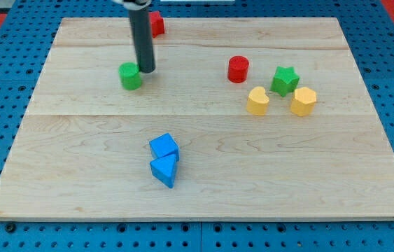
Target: Push green circle diagonally below red star
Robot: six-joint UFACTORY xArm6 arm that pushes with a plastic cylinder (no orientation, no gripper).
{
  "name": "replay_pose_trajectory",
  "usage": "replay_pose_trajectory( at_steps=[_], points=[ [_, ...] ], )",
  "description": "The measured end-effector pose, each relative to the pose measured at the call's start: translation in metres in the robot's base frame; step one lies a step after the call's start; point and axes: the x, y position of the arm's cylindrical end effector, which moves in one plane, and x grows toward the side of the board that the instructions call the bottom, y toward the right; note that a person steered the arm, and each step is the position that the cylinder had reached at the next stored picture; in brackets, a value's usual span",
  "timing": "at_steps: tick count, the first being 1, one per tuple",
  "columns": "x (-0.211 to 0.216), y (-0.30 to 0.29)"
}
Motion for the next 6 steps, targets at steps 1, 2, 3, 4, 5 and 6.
replay_pose_trajectory(
  at_steps=[1, 2, 3, 4, 5, 6],
  points=[
    [0.001, -0.027],
    [0.000, -0.037],
    [0.042, -0.038],
    [0.053, -0.062],
    [0.053, -0.081],
    [0.053, -0.124]
  ],
)
